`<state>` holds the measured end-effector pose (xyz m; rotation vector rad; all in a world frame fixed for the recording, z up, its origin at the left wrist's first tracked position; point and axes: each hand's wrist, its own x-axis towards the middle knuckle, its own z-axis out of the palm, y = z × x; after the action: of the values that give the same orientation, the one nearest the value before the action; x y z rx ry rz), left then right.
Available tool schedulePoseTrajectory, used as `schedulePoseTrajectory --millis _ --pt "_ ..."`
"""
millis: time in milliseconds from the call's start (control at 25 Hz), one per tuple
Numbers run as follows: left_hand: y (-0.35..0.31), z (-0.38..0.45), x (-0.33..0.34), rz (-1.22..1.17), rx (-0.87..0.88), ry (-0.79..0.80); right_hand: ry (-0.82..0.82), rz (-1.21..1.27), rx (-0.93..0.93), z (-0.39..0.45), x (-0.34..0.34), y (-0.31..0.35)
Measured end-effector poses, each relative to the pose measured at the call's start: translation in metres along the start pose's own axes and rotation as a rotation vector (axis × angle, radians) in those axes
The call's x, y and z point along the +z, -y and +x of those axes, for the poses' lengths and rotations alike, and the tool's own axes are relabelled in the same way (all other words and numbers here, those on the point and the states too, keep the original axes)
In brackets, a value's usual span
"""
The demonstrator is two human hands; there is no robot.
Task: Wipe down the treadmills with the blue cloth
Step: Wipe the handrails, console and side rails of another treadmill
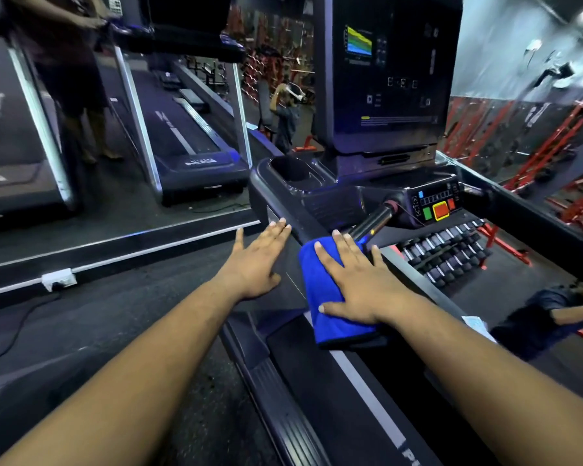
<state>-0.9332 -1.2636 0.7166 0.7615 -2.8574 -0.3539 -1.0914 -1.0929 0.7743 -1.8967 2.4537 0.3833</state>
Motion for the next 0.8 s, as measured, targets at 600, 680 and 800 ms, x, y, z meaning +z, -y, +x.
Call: schedulePoseTrajectory --millis 600,680,800 --pt "0.068 0.086 -0.034 0.099 -0.096 -0.047 -0.053 0.153 -0.095 0.130 -0.035 -0.007" --pt "0.084 0.108 -0.043 0.087 -0.095 -0.045 -0.114 0.102 -0.070 0.157 -0.041 -0.007" --pt "0.109 0.147 -0.058 0.030 -0.122 -0.030 -0.174 0.011 0.165 0.216 -0.059 -0.008"
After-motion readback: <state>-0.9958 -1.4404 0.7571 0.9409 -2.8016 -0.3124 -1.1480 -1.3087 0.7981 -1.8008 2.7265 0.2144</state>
